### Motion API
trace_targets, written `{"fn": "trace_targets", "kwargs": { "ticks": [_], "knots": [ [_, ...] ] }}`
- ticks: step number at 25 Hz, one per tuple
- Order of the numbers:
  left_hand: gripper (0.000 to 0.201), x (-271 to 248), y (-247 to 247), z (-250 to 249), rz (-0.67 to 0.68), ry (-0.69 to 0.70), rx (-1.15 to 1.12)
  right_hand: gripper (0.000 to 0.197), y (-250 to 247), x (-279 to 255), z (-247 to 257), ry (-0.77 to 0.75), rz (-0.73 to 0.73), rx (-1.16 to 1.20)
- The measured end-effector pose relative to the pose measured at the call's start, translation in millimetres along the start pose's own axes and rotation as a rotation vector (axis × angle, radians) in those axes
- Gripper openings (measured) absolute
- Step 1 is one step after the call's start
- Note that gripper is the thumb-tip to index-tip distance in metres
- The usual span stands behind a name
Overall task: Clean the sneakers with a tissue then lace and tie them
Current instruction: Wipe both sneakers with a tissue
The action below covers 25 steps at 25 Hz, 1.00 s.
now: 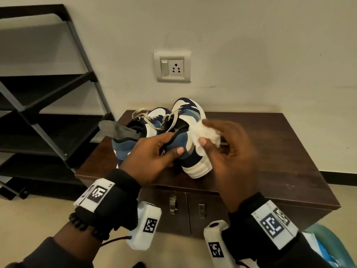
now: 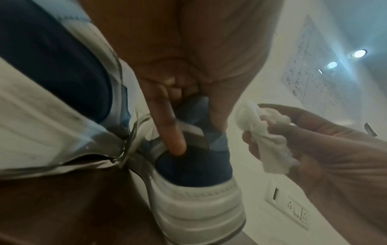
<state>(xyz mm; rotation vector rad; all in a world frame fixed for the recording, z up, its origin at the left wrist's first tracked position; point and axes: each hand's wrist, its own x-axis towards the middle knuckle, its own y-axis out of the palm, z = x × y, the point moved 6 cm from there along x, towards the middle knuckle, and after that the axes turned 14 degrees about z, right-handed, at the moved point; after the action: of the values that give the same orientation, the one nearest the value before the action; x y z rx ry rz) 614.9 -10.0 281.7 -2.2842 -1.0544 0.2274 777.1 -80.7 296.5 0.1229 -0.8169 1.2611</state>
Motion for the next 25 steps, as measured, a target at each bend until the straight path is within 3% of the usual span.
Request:
{"fn": "trace_targets", "kwargs": {
  "ticks": [4, 7, 9, 14, 19, 22, 25],
  "knots": [
    [0.032, 0.5, -1.6, -5.4, 0.078, 0.026, 0.015, 0.029, 18.0, -2.6, 16.1, -0.192, 0.026, -0.269],
    [0.034, 5.9, 4.0, -9.6, 0.133, 0.045, -0.030, 0.026, 32.3, -4.5, 11.9, -0.256, 0.006, -0.370],
    [0.035, 8.3, 4.3, -5.9, 0.171, 0.022, -0.083, 0.026, 32.5, -11.4, -2.1, -0.236, 0.015, -0.410],
    [0.043, 9.1, 7.0, -3.0, 0.183, -0.008, -0.012, 0.022, 7.2, -25.2, -26.8, -0.015, -0.020, -0.376],
    [0.033, 6.5, 4.5, -9.1, 0.119, 0.049, 0.069, 0.024, 36.0, -15.0, 6.3, -0.180, 0.086, -0.421],
    [0.038, 3.4, 6.0, -2.0, 0.101, -0.026, 0.040, 0.023, 27.5, -29.0, -20.5, -0.073, 0.076, -0.449],
    [0.031, 4.2, 7.3, -6.7, 0.063, 0.031, 0.100, 0.022, 7.1, -34.5, -29.0, 0.011, -0.008, -0.394]
  ]
}}
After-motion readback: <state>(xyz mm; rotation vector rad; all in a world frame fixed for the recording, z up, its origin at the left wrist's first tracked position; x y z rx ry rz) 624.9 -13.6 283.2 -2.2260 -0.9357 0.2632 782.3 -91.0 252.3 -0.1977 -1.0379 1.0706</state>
